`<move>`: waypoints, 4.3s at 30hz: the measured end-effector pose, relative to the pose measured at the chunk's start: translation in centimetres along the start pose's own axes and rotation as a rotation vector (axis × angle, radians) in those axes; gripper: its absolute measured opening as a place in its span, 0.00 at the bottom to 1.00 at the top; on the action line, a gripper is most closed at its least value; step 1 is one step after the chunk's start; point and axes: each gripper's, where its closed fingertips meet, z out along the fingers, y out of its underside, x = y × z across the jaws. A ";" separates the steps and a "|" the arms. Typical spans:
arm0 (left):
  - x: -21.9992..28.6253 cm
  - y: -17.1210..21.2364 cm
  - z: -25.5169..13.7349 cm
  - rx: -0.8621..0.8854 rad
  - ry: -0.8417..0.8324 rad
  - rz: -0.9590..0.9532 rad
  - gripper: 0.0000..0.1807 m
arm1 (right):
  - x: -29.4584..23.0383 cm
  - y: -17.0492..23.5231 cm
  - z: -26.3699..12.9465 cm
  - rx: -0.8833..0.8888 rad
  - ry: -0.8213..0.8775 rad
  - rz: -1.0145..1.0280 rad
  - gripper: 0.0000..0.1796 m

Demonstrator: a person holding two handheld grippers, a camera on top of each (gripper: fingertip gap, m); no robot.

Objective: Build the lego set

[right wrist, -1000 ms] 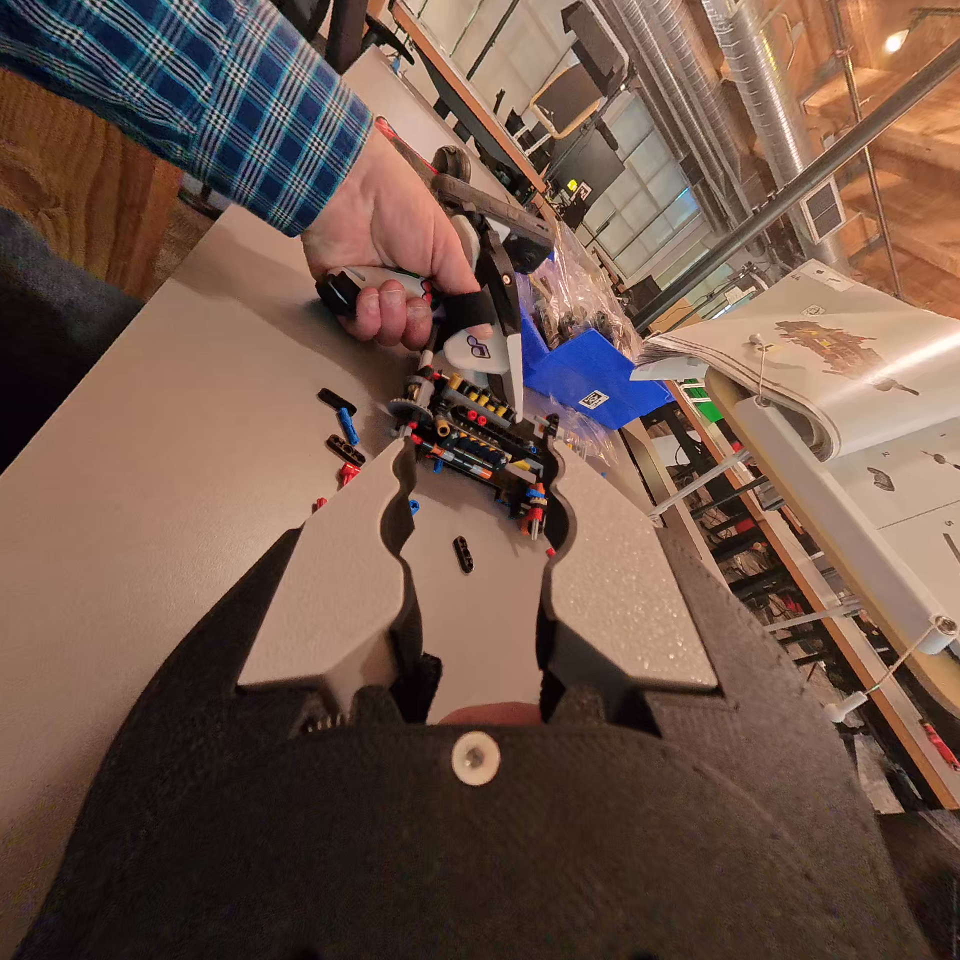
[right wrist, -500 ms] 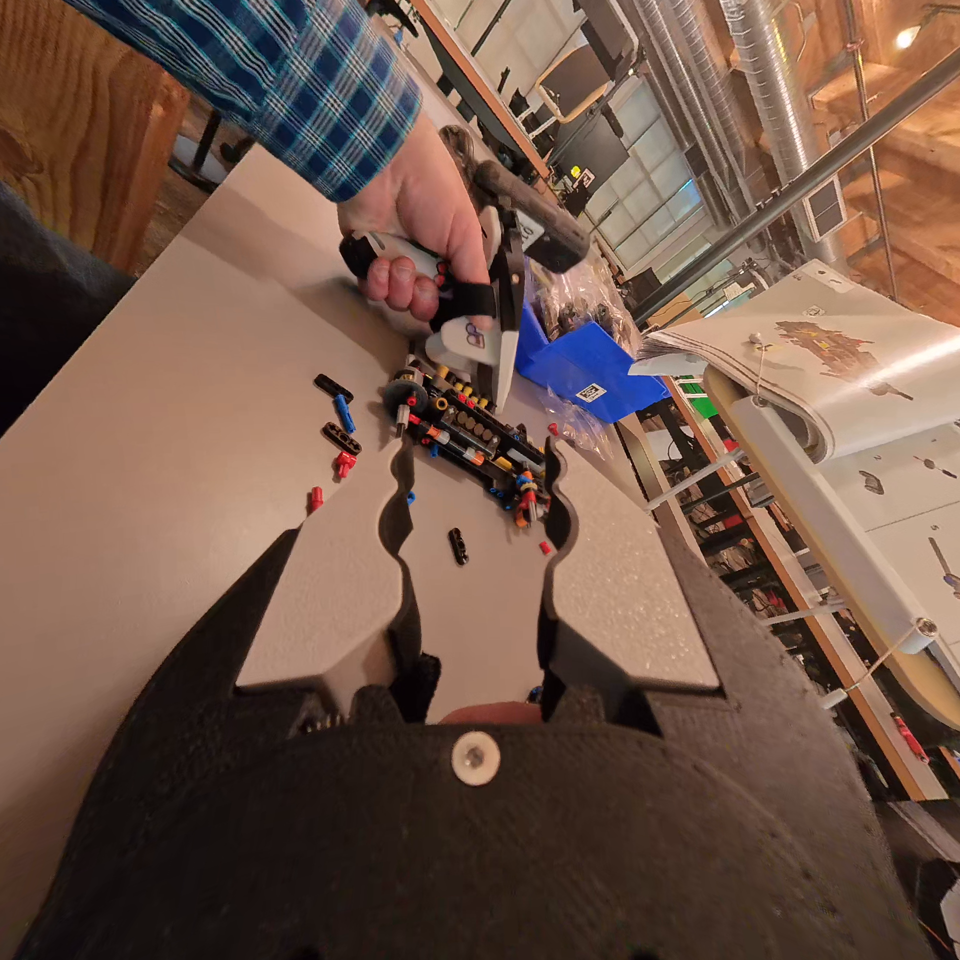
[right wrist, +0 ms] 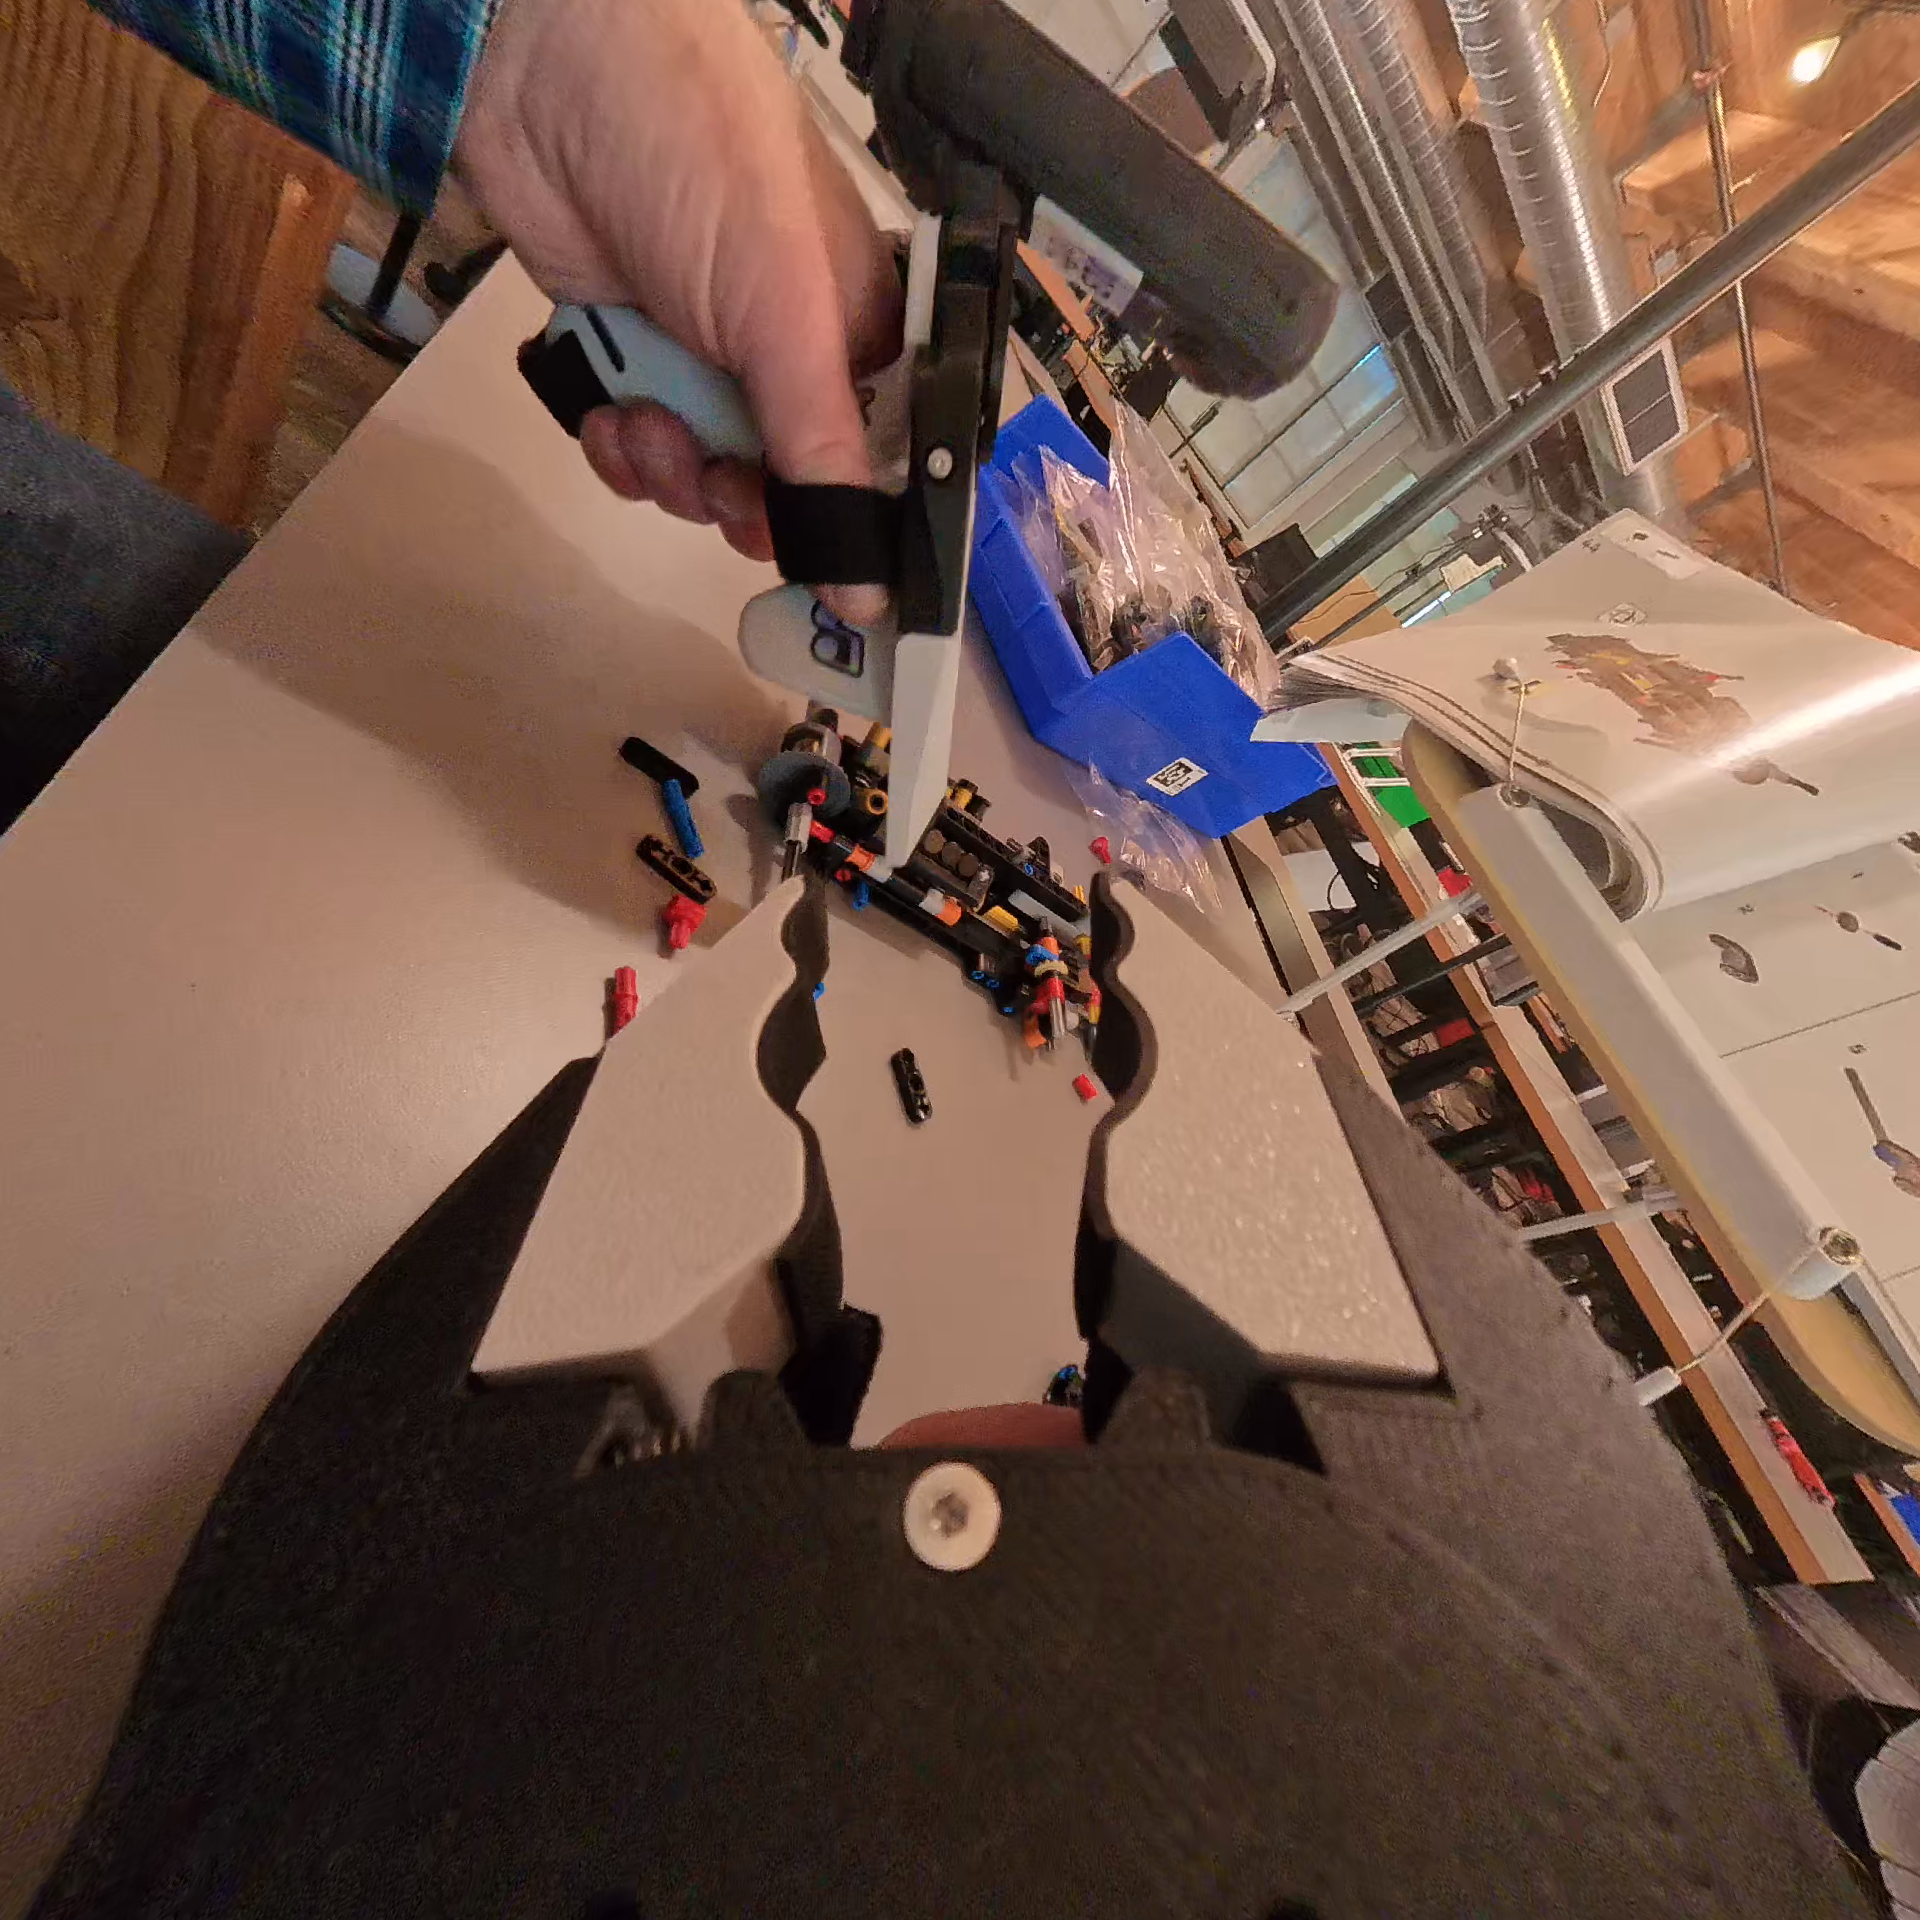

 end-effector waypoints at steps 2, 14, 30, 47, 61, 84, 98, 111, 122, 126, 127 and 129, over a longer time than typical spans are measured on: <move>-0.2 0.1 0.4 -0.015 -0.020 -0.007 0.38 | 0.2 0.1 0.0 -0.002 0.007 0.001 0.27; -2.9 0.7 -0.7 -0.123 0.051 0.138 0.32 | 0.3 0.3 0.0 -0.015 0.011 -0.015 0.26; -4.4 1.0 0.1 -0.237 0.101 0.321 0.35 | 0.5 1.2 0.2 -0.039 0.006 0.011 0.27; -4.7 0.9 -0.3 -0.242 0.150 0.294 0.33 | 0.7 1.5 0.2 -0.047 0.011 0.018 0.26; -4.8 0.9 -0.4 -0.315 0.137 0.412 0.44 | 0.8 2.0 0.3 -0.058 0.008 0.037 0.27; -5.5 2.0 -0.8 -0.416 0.153 0.526 0.33 | 0.8 2.2 0.3 -0.067 0.008 0.035 0.27; -7.4 2.6 -2.1 -0.382 0.133 0.508 0.43 | 1.0 2.5 0.3 -0.078 0.012 0.041 0.27; -7.8 3.7 -3.0 -0.183 0.075 0.435 0.32 | 1.4 2.9 0.3 -0.084 0.016 0.058 0.27; -7.7 1.5 -4.4 -0.040 0.054 0.409 0.41 | 2.0 3.0 0.1 -0.089 0.032 0.055 0.27; -7.9 3.1 -5.8 0.064 0.004 0.326 0.43 | 2.2 3.5 0.1 -0.103 0.036 0.053 0.27; -8.1 3.6 -6.0 0.082 -0.013 0.301 0.45 | 2.4 3.8 0.1 -0.107 0.038 0.062 0.27; -9.0 4.3 -6.1 0.117 -0.075 0.239 0.57 | 2.8 4.2 0.1 -0.111 0.041 0.098 0.27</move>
